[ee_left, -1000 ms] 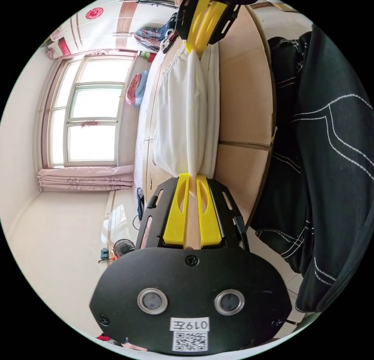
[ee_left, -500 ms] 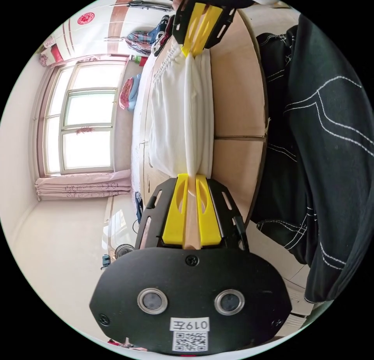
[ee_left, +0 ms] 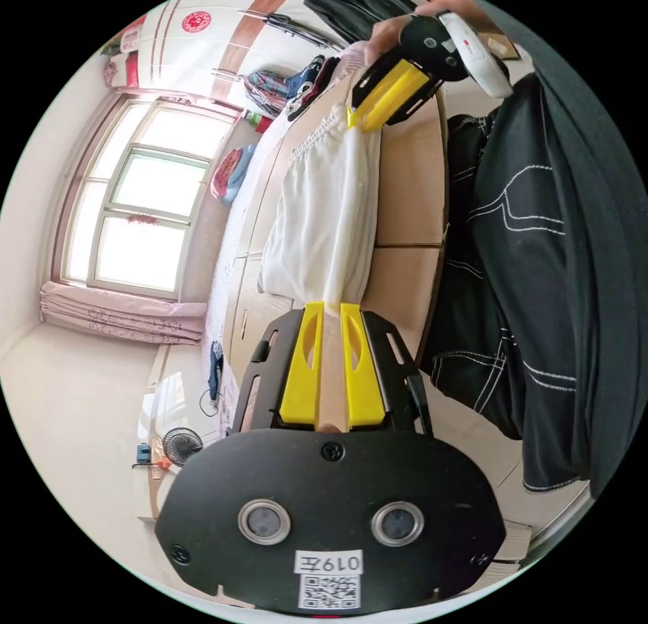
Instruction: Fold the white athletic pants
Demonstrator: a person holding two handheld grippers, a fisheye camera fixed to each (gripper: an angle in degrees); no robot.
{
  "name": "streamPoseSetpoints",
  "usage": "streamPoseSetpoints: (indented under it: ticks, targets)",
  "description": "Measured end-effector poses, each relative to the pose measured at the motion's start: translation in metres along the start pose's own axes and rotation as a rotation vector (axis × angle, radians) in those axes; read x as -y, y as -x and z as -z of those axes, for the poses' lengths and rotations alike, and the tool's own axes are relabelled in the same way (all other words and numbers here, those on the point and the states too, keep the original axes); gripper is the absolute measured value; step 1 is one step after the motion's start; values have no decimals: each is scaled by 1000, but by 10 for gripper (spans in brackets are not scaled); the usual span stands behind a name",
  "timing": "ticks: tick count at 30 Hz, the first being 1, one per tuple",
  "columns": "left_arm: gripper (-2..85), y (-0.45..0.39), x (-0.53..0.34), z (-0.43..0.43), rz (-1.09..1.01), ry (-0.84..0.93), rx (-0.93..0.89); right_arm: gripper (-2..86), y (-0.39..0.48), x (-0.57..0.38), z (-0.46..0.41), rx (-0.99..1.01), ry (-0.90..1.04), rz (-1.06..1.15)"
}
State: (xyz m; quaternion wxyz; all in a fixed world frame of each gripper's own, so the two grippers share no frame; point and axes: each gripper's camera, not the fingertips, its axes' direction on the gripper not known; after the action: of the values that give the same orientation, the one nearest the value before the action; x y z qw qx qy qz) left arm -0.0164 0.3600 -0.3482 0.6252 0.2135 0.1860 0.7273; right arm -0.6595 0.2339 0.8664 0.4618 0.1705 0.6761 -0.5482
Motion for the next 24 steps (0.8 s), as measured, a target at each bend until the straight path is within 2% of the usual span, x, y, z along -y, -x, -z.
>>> streamPoseSetpoints:
  ticks: [3,6,9,11,13,16,18,21,24]
  targets:
    - [6,53,-26,4,141,-30,-79,47,-1,-40,-11,14,23,-29]
    - [7,117,-51,-3,336,-49,-71,9,-24,-91,-33,82,76,-184]
    - [7,179,-65,-18,481,-118,-124,-5,-82,-147,-74,239,141,-546]
    - [8,227,-68,-33,589,-231,-209,-8,-130,-202,-107,460,34,-865]
    - [8,258,-67,-46,638,-337,-299,-8,-154,-241,-139,610,-64,-1065]
    - [10,302,-57,-71,672,-432,-408,-6,-166,-290,-207,795,-104,-1291]
    - [12,326,-44,-89,623,-400,-447,0,-163,-315,-254,883,-71,-1384]
    - [19,374,-30,-121,562,-345,-478,45,-153,-357,-320,1041,-120,-1502]
    - [36,431,-24,-155,515,-350,-610,80,-137,-398,-382,1224,-143,-1571]
